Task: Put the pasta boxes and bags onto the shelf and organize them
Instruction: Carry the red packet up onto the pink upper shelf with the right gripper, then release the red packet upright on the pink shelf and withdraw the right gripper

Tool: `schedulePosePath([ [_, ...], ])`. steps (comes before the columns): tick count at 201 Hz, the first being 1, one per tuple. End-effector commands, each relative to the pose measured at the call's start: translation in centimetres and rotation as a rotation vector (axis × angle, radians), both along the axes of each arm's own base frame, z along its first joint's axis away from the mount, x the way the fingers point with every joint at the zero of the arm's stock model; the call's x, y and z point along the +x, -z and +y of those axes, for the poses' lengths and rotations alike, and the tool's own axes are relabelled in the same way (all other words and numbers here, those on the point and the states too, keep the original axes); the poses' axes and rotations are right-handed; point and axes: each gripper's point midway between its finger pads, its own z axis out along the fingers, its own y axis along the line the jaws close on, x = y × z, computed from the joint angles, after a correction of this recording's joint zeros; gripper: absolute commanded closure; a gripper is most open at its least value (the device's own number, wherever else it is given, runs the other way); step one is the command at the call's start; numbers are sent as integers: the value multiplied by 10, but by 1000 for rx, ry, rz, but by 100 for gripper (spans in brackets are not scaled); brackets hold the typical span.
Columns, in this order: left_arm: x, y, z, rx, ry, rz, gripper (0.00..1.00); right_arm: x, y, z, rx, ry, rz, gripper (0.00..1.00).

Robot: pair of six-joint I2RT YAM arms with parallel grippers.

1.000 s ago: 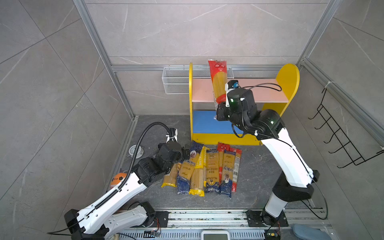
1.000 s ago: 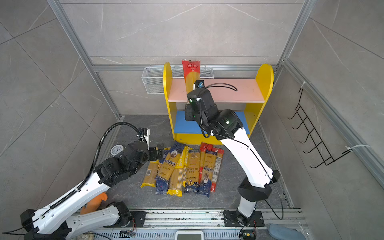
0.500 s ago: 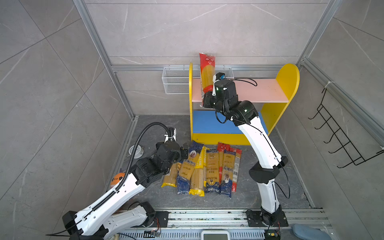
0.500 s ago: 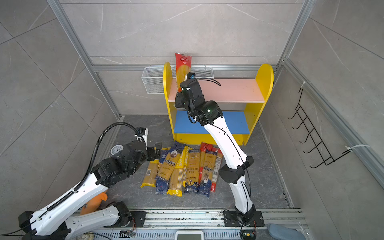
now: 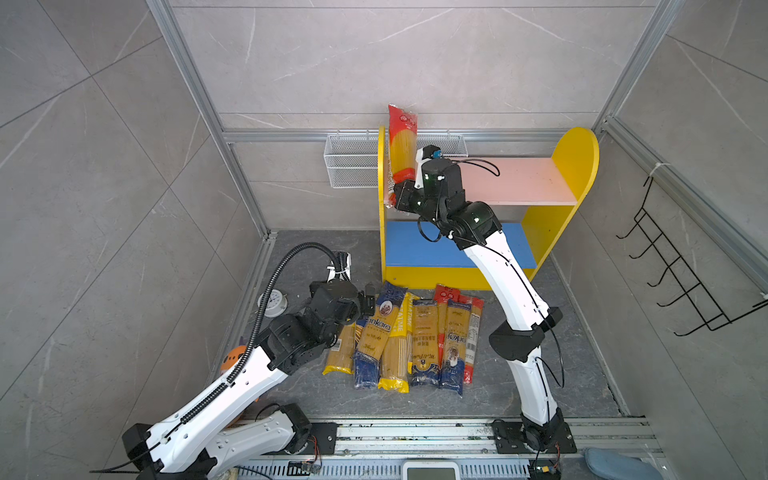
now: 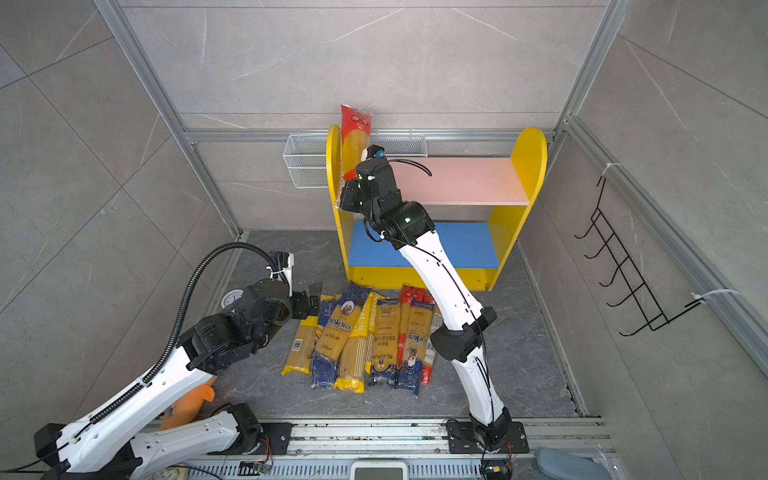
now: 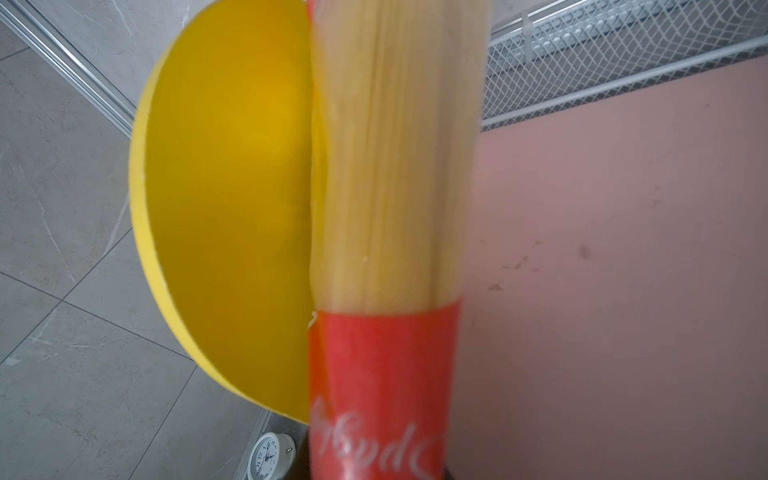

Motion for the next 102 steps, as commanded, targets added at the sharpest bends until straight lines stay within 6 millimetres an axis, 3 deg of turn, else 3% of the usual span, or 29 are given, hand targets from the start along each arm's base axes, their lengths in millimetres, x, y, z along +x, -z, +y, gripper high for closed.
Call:
schedulePosePath([
  [1, -1, -15, 4, 2, -3, -32, 0, 6, -45, -2, 109, 10, -133, 66],
  [34, -2, -14, 6, -1, -4, -37, 0, 9, -36, 0, 99, 9, -117, 48],
  [56, -2, -12, 7, 4, -5, -36, 0, 11, -32, -1, 90, 14, -104, 46],
  [87, -3, -14, 8, 8, -4, -40, 0, 5, -40, -8, 76, 20, -119, 42],
  [102, -4, -16, 9, 4, -4, -44, 0, 0, -49, -13, 67, 19, -137, 35],
])
